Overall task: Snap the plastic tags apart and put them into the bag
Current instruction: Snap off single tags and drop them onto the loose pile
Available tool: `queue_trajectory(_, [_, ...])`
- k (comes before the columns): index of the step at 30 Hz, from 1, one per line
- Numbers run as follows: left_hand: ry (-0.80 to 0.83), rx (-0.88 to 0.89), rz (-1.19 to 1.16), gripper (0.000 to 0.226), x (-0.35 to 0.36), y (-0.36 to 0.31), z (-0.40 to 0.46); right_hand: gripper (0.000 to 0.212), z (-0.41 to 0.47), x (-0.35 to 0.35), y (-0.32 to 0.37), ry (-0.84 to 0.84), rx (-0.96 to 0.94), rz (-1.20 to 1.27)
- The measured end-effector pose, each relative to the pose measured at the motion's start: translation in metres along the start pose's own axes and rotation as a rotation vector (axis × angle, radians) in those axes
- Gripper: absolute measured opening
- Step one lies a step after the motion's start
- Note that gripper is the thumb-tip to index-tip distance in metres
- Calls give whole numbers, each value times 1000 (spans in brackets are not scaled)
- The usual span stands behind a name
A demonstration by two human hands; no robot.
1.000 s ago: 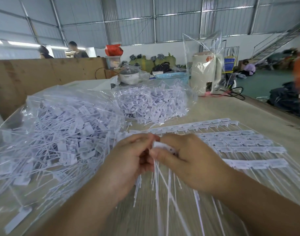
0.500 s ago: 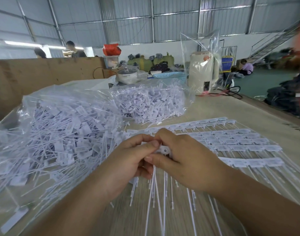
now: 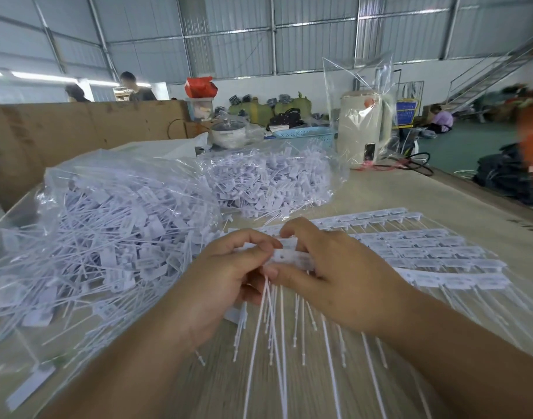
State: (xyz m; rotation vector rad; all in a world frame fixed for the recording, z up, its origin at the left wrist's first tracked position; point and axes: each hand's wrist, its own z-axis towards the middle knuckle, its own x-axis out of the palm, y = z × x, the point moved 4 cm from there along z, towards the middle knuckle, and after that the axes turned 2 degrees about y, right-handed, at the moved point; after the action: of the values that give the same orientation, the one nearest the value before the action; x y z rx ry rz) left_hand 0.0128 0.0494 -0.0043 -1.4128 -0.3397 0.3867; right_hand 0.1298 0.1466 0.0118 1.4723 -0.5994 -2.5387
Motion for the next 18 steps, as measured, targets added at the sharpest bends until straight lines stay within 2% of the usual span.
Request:
queue_trajectory(2, [13,6,15,13,-4,-1,1,36,1,-3,-5,25,38,14])
queue_trajectory(6, [75,-6,64,9,-6,-1,1,39,2,-6,-6,71,13,16])
queue_trajectory(10, [59,-7,98,27,-8,1,1,39,3,-5,-3,87,-6,51])
queue_trajectory(18, [-20,9,-12,14,-4,2,1,42,3,-4,1,-54,14,-51])
